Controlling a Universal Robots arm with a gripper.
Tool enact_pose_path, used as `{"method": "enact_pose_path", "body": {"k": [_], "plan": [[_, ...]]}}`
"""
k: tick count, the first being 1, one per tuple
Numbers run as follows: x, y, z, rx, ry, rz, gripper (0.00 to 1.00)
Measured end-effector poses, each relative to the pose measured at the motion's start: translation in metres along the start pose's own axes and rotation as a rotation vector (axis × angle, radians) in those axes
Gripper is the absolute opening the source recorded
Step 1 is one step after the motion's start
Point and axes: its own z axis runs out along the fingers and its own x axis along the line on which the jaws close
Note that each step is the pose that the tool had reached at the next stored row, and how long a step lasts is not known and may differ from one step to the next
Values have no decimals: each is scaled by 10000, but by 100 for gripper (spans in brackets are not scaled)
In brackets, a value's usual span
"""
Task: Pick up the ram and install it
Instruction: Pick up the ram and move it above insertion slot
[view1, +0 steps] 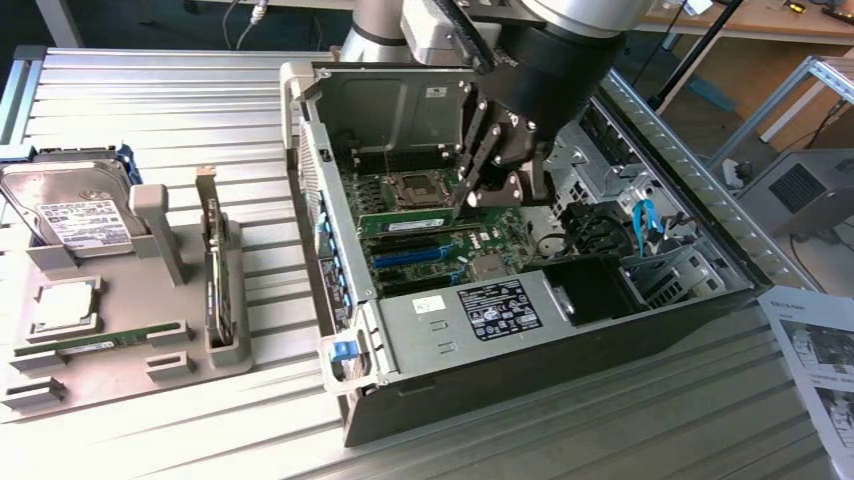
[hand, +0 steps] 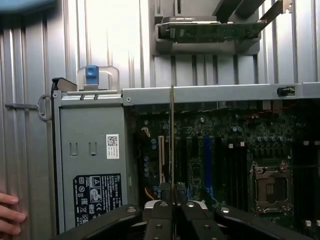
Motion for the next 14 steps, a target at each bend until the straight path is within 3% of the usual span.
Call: {"method": "enact_pose_path", "body": {"k": [14], "plan": [[-16, -418, -13, -8, 0, 0, 12]]}}
